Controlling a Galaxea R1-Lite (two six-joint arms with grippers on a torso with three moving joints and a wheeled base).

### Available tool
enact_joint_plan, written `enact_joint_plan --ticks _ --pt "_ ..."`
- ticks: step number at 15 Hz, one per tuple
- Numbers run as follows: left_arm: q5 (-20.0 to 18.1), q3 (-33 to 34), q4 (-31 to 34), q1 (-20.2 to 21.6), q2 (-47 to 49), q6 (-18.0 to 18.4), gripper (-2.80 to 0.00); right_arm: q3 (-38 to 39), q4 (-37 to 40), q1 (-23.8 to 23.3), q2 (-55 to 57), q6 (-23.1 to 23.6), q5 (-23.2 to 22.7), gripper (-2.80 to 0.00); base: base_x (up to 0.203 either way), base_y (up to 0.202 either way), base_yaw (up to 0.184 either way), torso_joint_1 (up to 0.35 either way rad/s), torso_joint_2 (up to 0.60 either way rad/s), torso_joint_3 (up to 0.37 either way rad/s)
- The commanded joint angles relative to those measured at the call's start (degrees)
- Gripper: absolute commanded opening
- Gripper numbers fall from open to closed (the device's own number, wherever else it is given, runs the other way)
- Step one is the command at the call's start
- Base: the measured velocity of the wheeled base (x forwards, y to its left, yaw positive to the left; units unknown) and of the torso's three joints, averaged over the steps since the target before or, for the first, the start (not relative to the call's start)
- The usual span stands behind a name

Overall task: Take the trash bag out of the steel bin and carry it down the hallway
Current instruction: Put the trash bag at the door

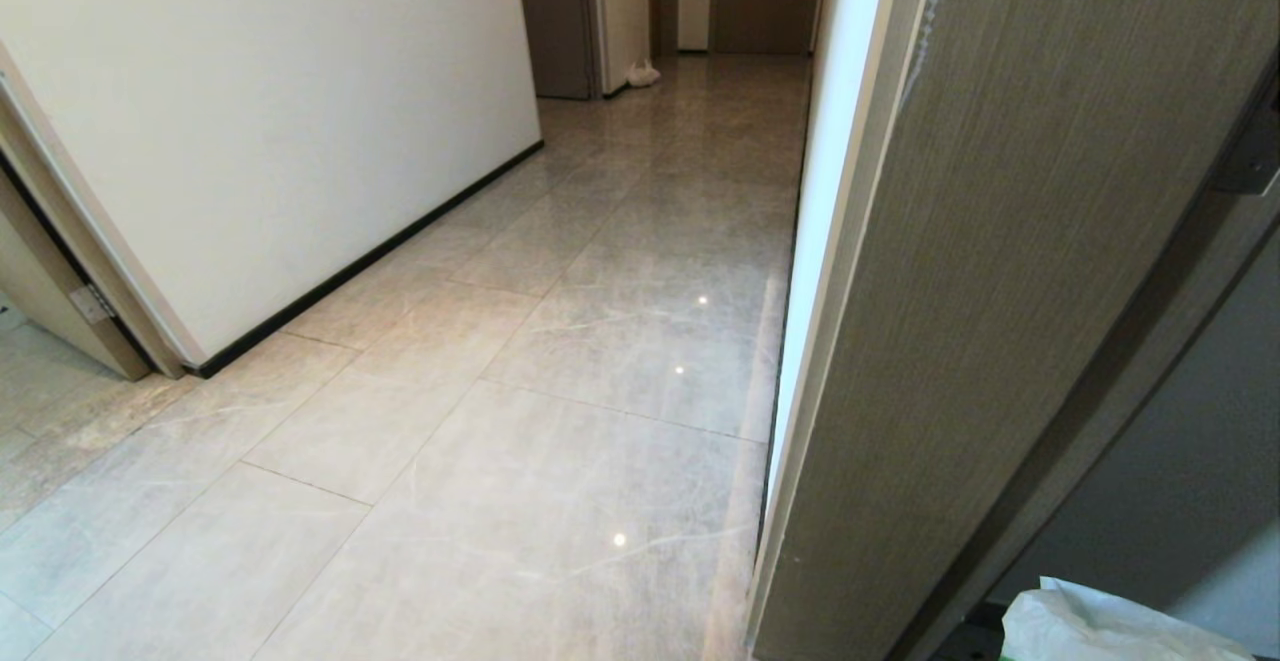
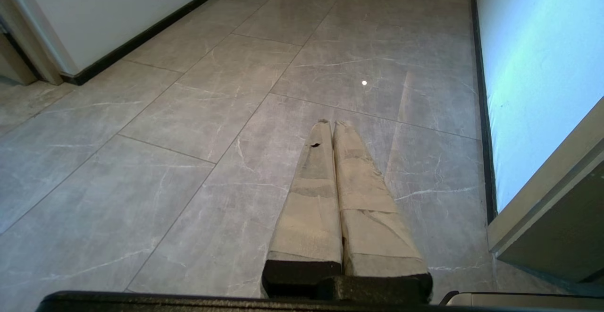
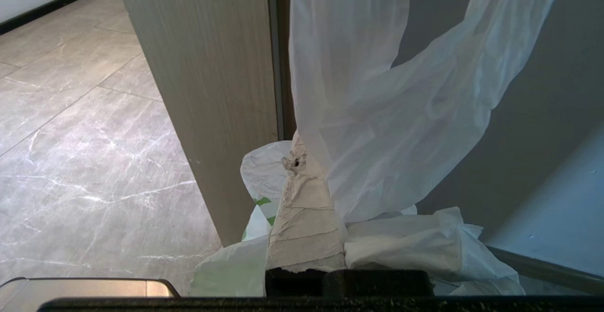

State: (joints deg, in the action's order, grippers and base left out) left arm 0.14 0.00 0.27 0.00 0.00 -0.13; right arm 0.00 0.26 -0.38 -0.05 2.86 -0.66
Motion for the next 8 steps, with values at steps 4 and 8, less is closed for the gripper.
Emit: enact_joint_plan --ticks 4,8 --pt "0.04 0.00 0.00 0.00 0.00 -0.04 -2.80 0.00 0.01 0.03 -0.04 -0.05 -0.04 -2.80 0.000 0.000 0.000 0.000 0.00 0.000" --pt "0.04 0.00 0.00 0.00 0.00 -0.04 -2.80 0.00 0.01 0.02 -0.01 -0.22 -0.04 -2.80 0.000 0.000 0.000 0.000 0.00 0.000"
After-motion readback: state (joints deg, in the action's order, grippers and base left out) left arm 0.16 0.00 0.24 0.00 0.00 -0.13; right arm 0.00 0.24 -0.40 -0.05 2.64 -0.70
